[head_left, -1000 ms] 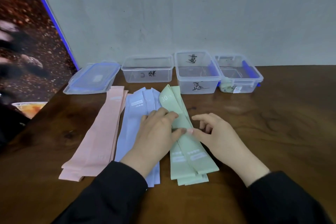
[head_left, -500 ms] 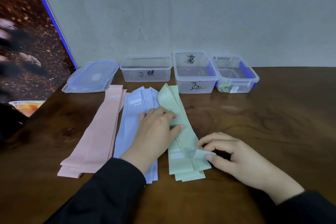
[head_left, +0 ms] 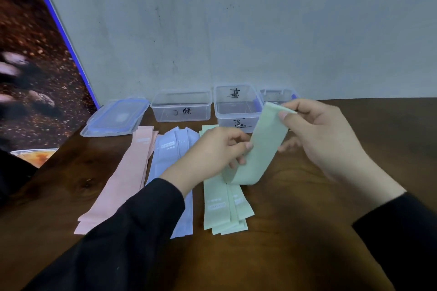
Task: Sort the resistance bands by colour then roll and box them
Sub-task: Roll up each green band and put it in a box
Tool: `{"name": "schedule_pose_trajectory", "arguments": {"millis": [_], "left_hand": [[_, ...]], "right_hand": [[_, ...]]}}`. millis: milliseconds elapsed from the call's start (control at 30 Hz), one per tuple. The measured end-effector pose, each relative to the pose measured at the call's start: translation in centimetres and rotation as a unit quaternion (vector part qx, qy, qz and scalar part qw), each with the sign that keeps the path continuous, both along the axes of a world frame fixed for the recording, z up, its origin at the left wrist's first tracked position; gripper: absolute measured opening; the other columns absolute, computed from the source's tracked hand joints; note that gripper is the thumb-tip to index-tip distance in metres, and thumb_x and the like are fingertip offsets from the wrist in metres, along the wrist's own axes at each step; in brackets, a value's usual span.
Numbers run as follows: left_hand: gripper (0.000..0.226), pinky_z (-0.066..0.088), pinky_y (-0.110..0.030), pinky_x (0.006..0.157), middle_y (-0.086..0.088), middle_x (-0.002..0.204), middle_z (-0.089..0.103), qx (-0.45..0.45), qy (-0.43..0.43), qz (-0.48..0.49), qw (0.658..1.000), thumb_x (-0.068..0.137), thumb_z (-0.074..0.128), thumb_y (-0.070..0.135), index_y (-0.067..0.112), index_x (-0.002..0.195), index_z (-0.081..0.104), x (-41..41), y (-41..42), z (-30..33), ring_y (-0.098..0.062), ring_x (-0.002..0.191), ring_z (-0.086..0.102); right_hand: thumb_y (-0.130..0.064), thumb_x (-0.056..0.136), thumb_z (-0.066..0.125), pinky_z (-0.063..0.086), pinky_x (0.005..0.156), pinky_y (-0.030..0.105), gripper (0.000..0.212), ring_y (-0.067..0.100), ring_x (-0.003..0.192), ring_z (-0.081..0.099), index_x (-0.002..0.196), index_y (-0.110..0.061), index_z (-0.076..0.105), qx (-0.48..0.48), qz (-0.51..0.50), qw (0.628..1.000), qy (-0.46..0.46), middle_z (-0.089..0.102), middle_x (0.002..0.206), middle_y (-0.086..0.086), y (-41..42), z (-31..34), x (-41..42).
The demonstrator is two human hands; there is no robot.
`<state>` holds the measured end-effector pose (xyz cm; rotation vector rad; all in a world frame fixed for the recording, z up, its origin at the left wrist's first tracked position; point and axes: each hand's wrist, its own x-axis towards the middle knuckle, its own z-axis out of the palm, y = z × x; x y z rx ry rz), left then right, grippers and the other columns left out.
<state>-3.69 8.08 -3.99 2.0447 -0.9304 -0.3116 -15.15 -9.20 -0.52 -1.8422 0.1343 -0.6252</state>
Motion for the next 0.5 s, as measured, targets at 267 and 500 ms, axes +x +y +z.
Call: {"name": "schedule_pose_trajectory", "arguments": {"millis": [267, 500], "left_hand": [[0.021, 0.054, -0.041, 0.089, -0.003, 0.107, 0.076, -0.075, 0.114, -0.040, 0.990, 0.105, 0.049, 0.022, 0.016, 0.117, 0.066, 0.9, -4.6, 3.0, -0.023, 0.103, 0.070], [0.046, 0.049, -0.043, 0.106, 0.005, 0.119, 0.071, -0.171, 0.105, -0.010, 0.980, 0.092, 0.037, 0.008, 0.024, 0.114, 0.074, 2.4, -6.7, 4.9, -0.005, 0.114, 0.063]], "right_hand": [[-0.017, 0.101, 0.060, 0.062, 0.085, 0.036, 0.019, 0.019, 0.085, 0.073, 0.088, -0.020, 0.073, -0.041, -0.032, 0.998, -0.034, 0.073, 0.086, 0.008, -2.8, 4.3, 1.5], [-0.014, 0.100, 0.062, 0.035, 0.055, 0.012, 0.022, -0.001, 0.056, 0.050, 0.089, -0.030, 0.071, -0.148, -0.065, 0.982, -0.096, 0.060, 0.063, -0.020, -2.7, 2.4, -1.8]]}}
